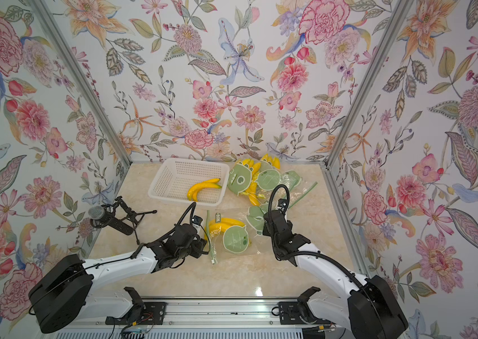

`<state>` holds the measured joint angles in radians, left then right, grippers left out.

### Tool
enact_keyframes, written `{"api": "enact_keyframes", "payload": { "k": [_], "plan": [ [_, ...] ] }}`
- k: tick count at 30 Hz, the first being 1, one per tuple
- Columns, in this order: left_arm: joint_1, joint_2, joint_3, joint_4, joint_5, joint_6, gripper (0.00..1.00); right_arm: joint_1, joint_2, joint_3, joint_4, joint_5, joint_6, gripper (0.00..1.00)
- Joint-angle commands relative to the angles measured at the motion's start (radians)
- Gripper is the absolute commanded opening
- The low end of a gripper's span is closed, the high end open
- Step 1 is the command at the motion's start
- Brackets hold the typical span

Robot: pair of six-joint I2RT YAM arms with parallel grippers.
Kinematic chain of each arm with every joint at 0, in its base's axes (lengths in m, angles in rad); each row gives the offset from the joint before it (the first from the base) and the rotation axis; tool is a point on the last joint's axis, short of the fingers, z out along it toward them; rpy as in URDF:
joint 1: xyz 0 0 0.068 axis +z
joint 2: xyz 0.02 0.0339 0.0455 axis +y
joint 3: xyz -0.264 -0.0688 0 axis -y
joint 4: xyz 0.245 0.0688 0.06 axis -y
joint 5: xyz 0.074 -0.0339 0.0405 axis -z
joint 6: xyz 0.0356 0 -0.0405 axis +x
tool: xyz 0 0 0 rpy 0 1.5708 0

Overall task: Open the zip-top bag and take out the banana
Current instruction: Pick up the banana from the zipper food storage bag.

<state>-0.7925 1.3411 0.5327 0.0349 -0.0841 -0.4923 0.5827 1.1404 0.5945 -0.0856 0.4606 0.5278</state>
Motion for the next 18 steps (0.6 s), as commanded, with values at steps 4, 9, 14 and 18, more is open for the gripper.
{"api": "enact_keyframes", "payload": {
  "k": [4, 9, 14, 18],
  "plan": [
    [-0.010, 0.104, 0.043, 0.039, -0.009, 0.010, 0.44, 0.003, -0.008, 0.019, 0.000, 0.010, -0.012, 0.00],
    [-0.011, 0.132, 0.057, 0.021, -0.049, -0.018, 0.25, 0.003, -0.014, 0.018, 0.000, 0.013, -0.015, 0.00],
    [-0.010, 0.111, 0.051, -0.005, -0.100, -0.055, 0.14, 0.003, -0.019, 0.014, 0.000, 0.018, -0.016, 0.00],
    [-0.013, 0.070, 0.051, -0.045, -0.159, -0.085, 0.09, 0.003, -0.028, 0.011, 0.000, 0.018, -0.016, 0.00]
  ]
}}
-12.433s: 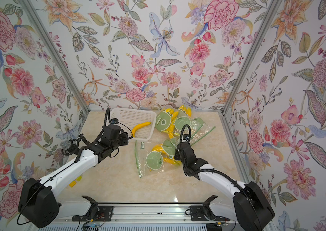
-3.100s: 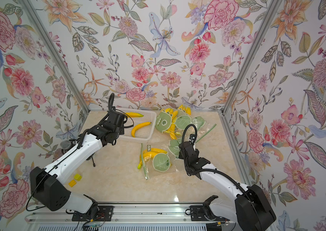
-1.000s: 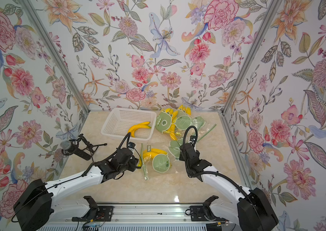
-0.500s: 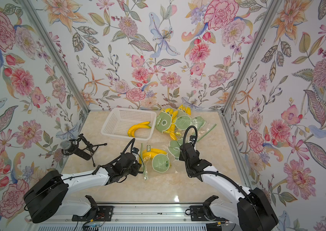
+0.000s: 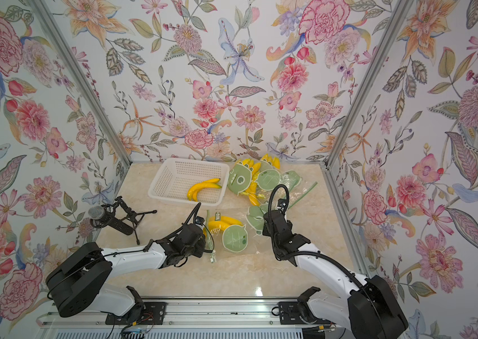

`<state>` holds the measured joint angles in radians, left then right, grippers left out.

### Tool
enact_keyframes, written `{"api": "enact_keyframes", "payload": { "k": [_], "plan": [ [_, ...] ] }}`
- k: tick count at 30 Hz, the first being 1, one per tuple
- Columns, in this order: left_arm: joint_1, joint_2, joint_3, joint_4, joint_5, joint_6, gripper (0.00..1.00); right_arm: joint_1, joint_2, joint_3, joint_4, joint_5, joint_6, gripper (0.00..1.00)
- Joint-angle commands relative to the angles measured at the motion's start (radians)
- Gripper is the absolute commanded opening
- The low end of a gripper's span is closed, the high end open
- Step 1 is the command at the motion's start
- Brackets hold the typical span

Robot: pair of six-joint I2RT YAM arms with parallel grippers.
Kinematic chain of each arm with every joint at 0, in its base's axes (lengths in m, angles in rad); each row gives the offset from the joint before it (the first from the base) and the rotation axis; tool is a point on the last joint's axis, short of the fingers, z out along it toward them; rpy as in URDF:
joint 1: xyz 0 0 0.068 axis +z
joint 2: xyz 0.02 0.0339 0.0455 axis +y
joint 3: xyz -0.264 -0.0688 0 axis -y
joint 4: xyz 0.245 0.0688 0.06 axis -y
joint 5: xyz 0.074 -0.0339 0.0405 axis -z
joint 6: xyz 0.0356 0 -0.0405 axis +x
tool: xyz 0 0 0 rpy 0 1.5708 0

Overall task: Open the zip-top bag and take out the banana
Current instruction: Pick up the banana from the zipper food storage bag.

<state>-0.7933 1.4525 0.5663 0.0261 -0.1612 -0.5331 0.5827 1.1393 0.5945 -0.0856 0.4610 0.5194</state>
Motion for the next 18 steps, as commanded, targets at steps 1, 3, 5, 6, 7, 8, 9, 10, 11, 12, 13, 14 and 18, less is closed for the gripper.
{"api": "enact_keyframes", "payload": {
  "k": [1, 3, 5, 6, 7, 8, 9, 10, 11, 12, 13, 14, 18],
  "plan": [
    [-0.013, -0.055, 0.023, -0.066, -0.115, -0.056, 0.08, 0.003, -0.031, 0.011, -0.002, 0.018, -0.009, 0.00],
    [-0.020, -0.091, 0.028, -0.112, -0.161, -0.074, 0.07, 0.003, -0.049, 0.010, -0.008, 0.024, -0.015, 0.00],
    [-0.025, -0.141, 0.026, -0.159, -0.200, -0.093, 0.07, 0.002, -0.070, 0.010, -0.023, 0.036, -0.022, 0.00],
    [-0.027, -0.172, 0.024, -0.186, -0.218, -0.103, 0.07, 0.002, -0.080, 0.010, -0.030, 0.043, -0.028, 0.00],
    [-0.026, -0.203, 0.024, -0.223, -0.246, -0.117, 0.07, 0.000, -0.089, 0.010, -0.041, 0.049, -0.029, 0.00],
    [-0.027, -0.229, 0.024, -0.264, -0.274, -0.136, 0.07, -0.001, -0.096, 0.010, -0.049, 0.055, -0.030, 0.00],
    [-0.027, -0.259, 0.029, -0.316, -0.308, -0.162, 0.07, -0.002, -0.105, 0.010, -0.057, 0.061, -0.031, 0.00],
    [-0.028, -0.289, 0.033, -0.366, -0.338, -0.183, 0.06, -0.004, -0.114, 0.009, -0.069, 0.067, -0.032, 0.00],
    [-0.027, -0.316, 0.040, -0.409, -0.362, -0.200, 0.06, -0.004, -0.122, 0.009, -0.076, 0.072, -0.030, 0.00],
    [-0.027, -0.344, 0.052, -0.453, -0.389, -0.219, 0.06, -0.006, -0.135, 0.008, -0.083, 0.078, -0.029, 0.00],
    [-0.028, -0.375, 0.065, -0.489, -0.413, -0.229, 0.06, -0.007, -0.147, 0.007, -0.090, 0.084, -0.029, 0.00],
    [-0.027, -0.397, 0.080, -0.517, -0.431, -0.231, 0.07, -0.009, -0.161, 0.007, -0.092, 0.087, -0.030, 0.00],
    [-0.012, -0.430, 0.209, -0.641, -0.521, -0.224, 0.09, -0.014, -0.207, 0.020, -0.121, 0.089, -0.044, 0.00]
  ]
}}
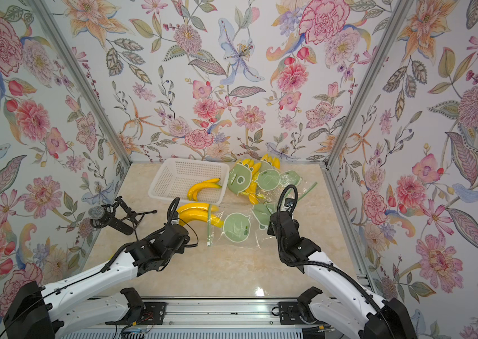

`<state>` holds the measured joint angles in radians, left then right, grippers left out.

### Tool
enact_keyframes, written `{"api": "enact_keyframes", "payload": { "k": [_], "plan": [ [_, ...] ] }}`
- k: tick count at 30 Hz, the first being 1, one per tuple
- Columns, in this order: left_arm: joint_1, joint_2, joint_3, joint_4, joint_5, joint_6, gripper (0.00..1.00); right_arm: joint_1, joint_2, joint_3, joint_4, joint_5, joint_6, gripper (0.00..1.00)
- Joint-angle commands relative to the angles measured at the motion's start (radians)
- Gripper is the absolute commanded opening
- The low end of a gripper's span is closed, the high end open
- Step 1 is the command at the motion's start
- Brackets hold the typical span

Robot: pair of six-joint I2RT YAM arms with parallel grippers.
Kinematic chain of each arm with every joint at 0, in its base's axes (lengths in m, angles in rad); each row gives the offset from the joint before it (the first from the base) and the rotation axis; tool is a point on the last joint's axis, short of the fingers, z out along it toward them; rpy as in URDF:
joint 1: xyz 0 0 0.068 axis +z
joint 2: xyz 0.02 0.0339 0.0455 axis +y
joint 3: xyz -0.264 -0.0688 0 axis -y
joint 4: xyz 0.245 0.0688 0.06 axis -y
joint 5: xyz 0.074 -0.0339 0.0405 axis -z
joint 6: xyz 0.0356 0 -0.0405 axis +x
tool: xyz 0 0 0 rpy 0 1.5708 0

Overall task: Open the zip-top bag and take out the banana
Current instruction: Pick up the banana from the zipper food storage bag.

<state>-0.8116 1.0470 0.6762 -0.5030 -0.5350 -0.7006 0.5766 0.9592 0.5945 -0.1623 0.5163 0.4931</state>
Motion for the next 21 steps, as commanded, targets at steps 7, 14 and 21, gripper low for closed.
{"api": "enact_keyframes", "payload": {
  "k": [7, 14, 21],
  "plan": [
    [0.195, 0.011, 0.309, -0.171, -0.158, 0.069, 0.10, -0.030, -0.091, 0.011, -0.097, 0.051, -0.022, 0.00],
    [0.381, 0.175, 0.536, -0.102, -0.024, 0.199, 0.10, -0.043, -0.129, -0.005, -0.103, 0.031, -0.019, 0.00],
    [0.500, 0.508, 0.772, -0.074, 0.121, 0.237, 0.08, -0.046, -0.172, -0.019, -0.117, 0.025, -0.019, 0.00]
  ]
}}
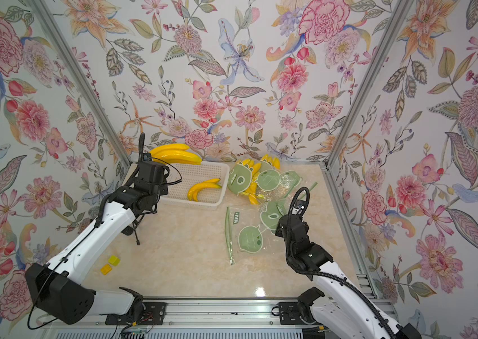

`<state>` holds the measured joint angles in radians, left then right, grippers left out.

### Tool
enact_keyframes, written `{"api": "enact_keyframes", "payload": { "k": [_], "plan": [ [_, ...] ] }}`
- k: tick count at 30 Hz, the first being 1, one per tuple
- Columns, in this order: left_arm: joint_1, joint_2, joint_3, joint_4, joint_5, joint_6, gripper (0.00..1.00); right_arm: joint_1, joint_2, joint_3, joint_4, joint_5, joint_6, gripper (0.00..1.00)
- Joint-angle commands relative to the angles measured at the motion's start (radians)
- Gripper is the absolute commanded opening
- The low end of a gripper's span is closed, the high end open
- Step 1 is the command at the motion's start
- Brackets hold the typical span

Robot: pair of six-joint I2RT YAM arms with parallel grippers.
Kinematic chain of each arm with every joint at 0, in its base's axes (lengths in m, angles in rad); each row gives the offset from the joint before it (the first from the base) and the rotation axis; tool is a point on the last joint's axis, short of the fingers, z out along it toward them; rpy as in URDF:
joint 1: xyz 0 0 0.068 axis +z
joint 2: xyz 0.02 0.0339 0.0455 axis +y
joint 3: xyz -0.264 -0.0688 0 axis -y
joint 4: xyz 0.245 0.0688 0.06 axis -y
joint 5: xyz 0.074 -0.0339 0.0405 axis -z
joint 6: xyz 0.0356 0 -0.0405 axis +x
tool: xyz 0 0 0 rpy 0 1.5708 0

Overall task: Open the zip-top bag and take out the banana
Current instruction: Pick up the banana from the zipper food storage bag, then place the banana in the basket.

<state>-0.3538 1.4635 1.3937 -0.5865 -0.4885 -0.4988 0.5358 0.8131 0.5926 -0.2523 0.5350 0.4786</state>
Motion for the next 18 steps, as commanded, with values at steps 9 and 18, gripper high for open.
{"api": "enact_keyframes", "payload": {
  "k": [9, 18],
  "plan": [
    [0.102, 0.371, 0.161, 0.048, 0.209, 0.049, 0.09, -0.011, -0.066, -0.022, -0.060, 0.008, -0.006, 0.00],
    [0.125, 0.509, 0.157, 0.100, 0.293, 0.034, 0.15, -0.015, -0.087, -0.023, -0.105, 0.027, -0.009, 0.00]
  ]
}}
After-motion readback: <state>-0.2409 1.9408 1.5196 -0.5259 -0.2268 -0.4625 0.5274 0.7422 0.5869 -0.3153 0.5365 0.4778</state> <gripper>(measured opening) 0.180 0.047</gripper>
